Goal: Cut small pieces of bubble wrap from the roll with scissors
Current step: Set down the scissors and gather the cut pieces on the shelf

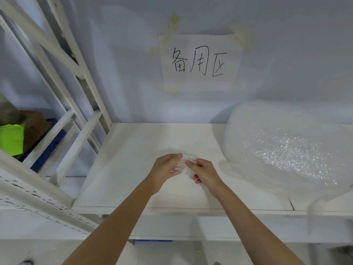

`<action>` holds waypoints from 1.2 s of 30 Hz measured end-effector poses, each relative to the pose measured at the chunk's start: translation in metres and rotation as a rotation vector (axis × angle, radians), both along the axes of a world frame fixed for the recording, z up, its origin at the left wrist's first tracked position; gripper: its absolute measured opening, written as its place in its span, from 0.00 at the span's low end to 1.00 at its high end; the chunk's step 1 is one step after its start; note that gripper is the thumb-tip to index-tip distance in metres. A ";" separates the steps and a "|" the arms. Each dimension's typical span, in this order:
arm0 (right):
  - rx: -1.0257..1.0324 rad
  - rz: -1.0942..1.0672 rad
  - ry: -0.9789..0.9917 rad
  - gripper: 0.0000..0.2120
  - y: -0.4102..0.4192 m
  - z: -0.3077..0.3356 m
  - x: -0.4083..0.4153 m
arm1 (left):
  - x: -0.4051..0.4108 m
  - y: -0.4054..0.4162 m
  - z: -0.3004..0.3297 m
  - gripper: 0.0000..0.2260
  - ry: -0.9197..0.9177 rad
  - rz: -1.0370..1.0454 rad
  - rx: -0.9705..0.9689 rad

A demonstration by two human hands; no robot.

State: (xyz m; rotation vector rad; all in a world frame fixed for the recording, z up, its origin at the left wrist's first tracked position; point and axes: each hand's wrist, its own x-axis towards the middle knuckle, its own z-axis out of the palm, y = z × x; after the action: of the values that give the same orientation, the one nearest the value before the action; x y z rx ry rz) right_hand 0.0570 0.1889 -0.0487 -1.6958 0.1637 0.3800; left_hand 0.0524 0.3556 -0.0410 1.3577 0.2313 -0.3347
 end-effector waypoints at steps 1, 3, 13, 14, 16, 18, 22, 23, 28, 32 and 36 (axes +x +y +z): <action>-0.018 -0.002 -0.012 0.14 0.001 -0.002 0.001 | -0.001 0.000 -0.002 0.12 -0.015 -0.022 0.031; -0.024 0.000 -0.027 0.14 0.003 -0.003 0.002 | -0.001 0.002 -0.007 0.11 -0.031 -0.039 0.083; 0.052 0.016 0.012 0.06 0.012 -0.012 0.006 | 0.000 0.020 -0.014 0.10 0.039 0.146 0.188; 0.056 0.008 0.011 0.06 0.014 -0.012 0.007 | -0.001 0.022 -0.015 0.10 0.045 0.156 0.181; 0.053 0.023 0.011 0.07 0.017 -0.013 0.009 | 0.000 0.026 -0.016 0.09 0.051 0.181 0.196; 0.026 0.027 0.003 0.07 0.018 -0.014 0.009 | 0.001 0.031 -0.019 0.09 0.054 0.242 0.213; -0.218 -0.048 -0.157 0.07 -0.001 -0.017 0.015 | 0.007 0.047 -0.028 0.10 0.059 0.384 0.259; -0.306 -0.066 -0.214 0.07 -0.011 -0.018 0.015 | 0.009 0.051 -0.030 0.10 0.068 0.411 0.280; -0.813 -0.152 -0.387 0.11 -0.055 -0.020 0.009 | 0.015 0.054 -0.042 0.08 0.118 0.430 0.437; -1.106 -0.059 -0.307 0.14 -0.073 -0.027 0.000 | 0.012 0.049 -0.045 0.07 0.112 0.406 0.565; -1.187 0.011 -0.255 0.14 -0.071 -0.036 -0.004 | 0.010 0.045 -0.044 0.05 0.105 0.375 0.661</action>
State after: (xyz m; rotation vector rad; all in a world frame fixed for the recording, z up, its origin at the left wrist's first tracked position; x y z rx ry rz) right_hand 0.0534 0.1177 -0.0843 -2.8926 0.2075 0.0326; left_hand 0.0619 0.4009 -0.0854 1.9031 0.7192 -0.0031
